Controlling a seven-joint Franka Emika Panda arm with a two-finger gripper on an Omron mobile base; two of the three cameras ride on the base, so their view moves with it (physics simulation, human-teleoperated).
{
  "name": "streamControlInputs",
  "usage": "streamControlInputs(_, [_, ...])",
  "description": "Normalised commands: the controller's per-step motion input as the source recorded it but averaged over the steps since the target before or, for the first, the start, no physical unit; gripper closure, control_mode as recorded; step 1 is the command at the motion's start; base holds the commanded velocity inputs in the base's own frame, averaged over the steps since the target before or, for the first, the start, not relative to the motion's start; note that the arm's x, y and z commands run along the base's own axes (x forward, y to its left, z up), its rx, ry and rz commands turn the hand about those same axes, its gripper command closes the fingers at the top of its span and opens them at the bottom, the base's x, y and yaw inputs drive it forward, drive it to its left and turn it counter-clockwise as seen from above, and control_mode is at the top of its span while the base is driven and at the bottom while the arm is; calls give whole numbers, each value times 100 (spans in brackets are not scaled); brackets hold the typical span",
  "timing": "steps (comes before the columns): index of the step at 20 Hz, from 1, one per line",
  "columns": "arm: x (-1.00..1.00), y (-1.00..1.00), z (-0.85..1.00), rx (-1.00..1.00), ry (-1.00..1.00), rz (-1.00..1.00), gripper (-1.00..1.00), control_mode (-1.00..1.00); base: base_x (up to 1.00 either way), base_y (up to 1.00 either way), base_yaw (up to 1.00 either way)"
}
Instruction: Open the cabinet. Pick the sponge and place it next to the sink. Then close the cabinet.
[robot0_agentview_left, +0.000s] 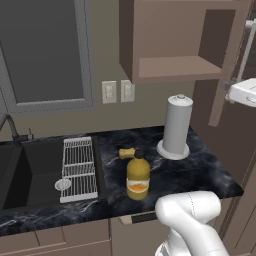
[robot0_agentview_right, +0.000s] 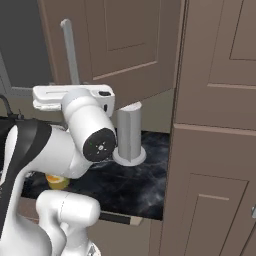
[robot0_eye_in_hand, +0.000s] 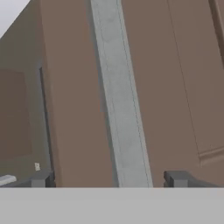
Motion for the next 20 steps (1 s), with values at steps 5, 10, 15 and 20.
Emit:
streamControlInputs(5, [61, 19, 0, 0, 0, 5, -100, -100, 0, 0, 0])
streamControlInputs(10, [53, 10, 0, 0, 0, 6, -100, -100, 0, 0, 0])
streamControlInputs(15, [67, 8, 0, 0, 0, 5, -100, -100, 0, 0, 0])
streamControlInputs(20, [85, 1, -8, 0, 1, 5, -100, -100, 0, 0, 0])
